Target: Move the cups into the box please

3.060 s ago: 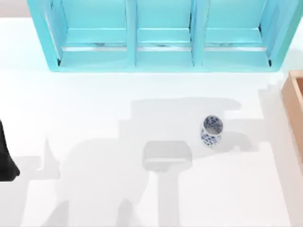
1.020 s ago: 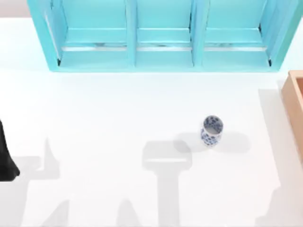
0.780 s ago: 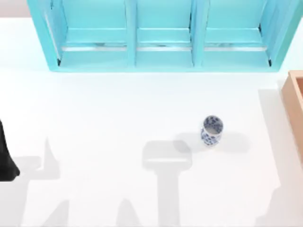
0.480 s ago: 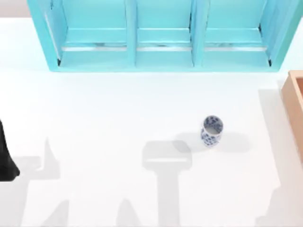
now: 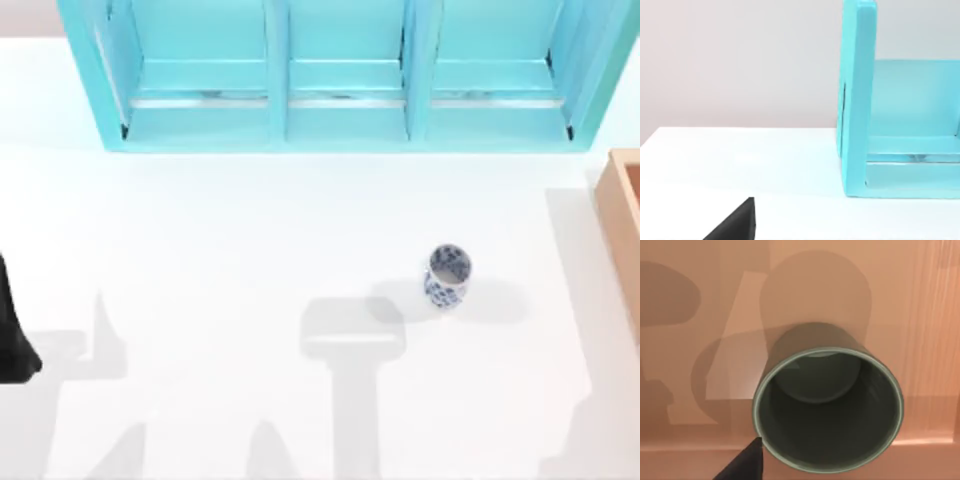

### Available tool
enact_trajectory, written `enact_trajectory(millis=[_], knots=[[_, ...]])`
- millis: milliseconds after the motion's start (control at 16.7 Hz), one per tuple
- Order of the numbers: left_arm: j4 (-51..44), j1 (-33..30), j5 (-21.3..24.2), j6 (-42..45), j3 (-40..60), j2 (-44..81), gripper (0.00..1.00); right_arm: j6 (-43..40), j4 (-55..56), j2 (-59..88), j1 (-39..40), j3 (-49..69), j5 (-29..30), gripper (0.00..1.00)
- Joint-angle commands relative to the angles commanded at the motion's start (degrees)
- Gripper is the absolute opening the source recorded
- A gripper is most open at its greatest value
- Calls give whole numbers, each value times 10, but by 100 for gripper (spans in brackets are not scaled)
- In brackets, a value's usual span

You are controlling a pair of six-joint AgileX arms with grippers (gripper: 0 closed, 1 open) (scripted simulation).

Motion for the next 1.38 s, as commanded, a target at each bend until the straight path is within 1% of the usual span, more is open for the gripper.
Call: enact_trajectory(millis=[180, 300, 780, 900, 1200, 1380], knots=[[0, 0, 0, 0, 0, 0, 100, 0, -2, 0, -1, 2, 0, 100], [0, 0, 0, 0, 0, 0, 100, 0, -23, 1, -2, 23, 0, 100], [0, 0, 0, 0, 0, 0, 100, -3, -198, 5, -5, 203, -1, 100], [0, 0, 0, 0, 0, 0, 100, -4, -223, 4, -4, 228, 0, 100], [0, 0, 0, 0, 0, 0, 100, -3, -225, 5, -4, 231, 0, 100], [0, 0, 0, 0, 0, 0, 100, 33, -219, 22, 32, 251, -3, 100]])
